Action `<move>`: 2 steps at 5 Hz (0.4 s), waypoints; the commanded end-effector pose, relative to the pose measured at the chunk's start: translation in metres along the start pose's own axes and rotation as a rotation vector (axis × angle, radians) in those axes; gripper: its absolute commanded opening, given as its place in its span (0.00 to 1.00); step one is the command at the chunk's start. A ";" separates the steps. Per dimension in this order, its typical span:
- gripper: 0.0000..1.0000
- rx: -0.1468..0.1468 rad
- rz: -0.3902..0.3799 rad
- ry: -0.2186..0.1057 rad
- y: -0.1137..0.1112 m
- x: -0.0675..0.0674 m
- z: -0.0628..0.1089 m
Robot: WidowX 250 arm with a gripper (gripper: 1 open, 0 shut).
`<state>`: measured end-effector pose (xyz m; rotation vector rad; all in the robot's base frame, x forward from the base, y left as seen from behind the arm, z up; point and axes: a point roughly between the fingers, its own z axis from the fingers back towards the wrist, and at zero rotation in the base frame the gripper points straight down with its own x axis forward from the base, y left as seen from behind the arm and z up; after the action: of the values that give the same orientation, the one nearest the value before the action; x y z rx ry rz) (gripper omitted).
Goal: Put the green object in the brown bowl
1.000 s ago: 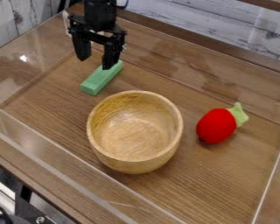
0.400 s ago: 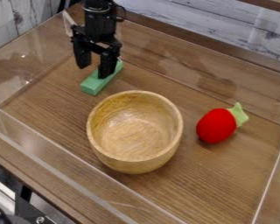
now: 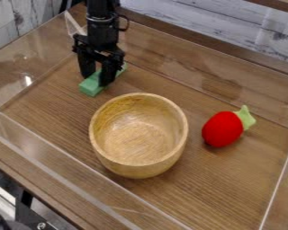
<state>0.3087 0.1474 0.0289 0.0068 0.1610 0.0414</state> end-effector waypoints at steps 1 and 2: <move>0.00 0.012 0.049 -0.043 0.005 -0.002 0.016; 0.00 0.005 0.094 -0.052 -0.006 -0.002 0.022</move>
<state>0.3035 0.1405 0.0291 -0.0030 0.1707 0.1369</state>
